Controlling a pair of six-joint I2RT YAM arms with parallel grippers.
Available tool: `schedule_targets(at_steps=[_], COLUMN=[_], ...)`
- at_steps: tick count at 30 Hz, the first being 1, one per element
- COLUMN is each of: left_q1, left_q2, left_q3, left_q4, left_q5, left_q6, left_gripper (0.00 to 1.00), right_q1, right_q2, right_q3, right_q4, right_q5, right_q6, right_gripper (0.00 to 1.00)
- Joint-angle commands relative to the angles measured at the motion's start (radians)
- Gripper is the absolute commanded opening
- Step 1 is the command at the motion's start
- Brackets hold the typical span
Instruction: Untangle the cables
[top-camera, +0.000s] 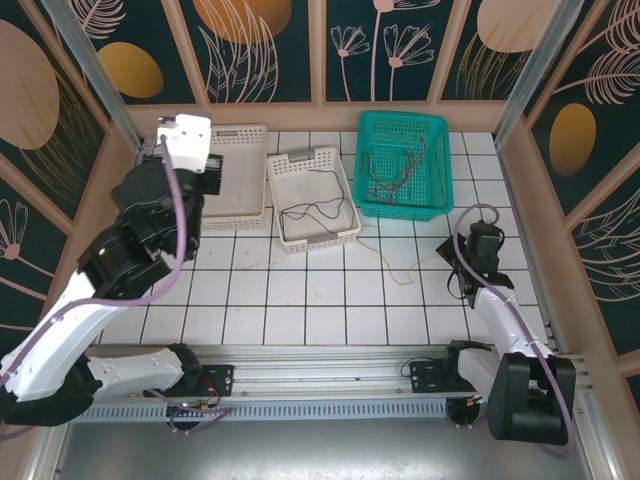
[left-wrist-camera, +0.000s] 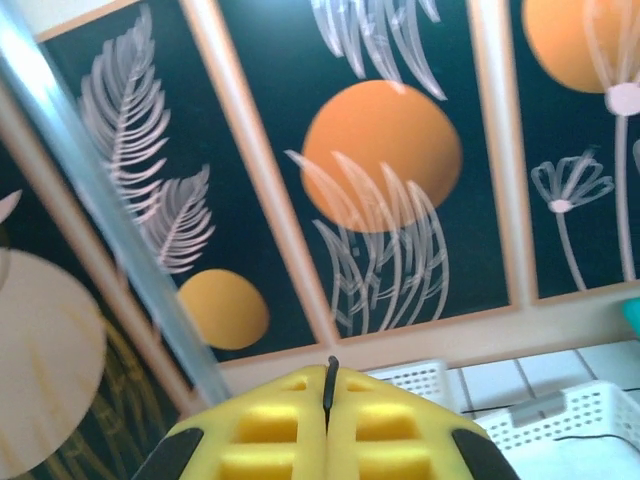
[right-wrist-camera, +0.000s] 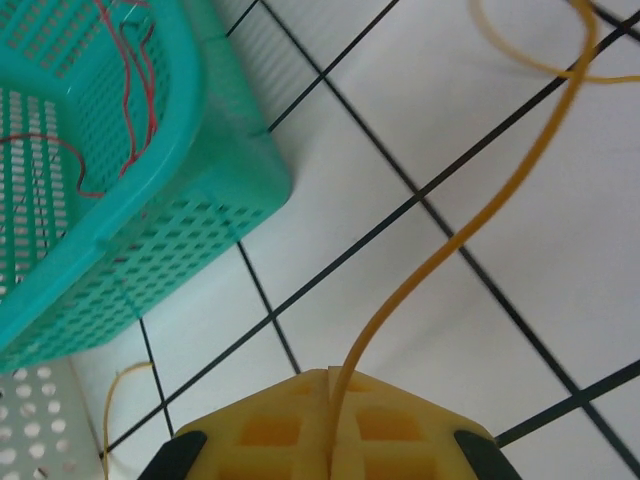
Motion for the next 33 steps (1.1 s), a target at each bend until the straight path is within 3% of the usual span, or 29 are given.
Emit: schedule_targets(at_steps=[1, 9, 33], left_q1=[0.004, 0.003, 0.002], left_q2=[0.050, 0.226, 0.503], left_q3=[0.125, 0.439, 0.653], left_q4=[0.044, 0.122, 0.356], left_q5=[0.119, 0.266, 0.361], left_q6=[-0.031, 0.044, 0.169], left_gripper=[0.00, 0.00, 0.00], right_q1=[0.037, 0.099, 0.129], right_q2=[-0.006, 0.002, -0.050], right_q3=[0.008, -0.014, -0.027], right_q4=[0.004, 0.015, 0.001], right_q5=[0.038, 0.034, -0.008], right_q6=[-0.021, -0.029, -0.044], right_gripper=[0.00, 0.00, 0.00])
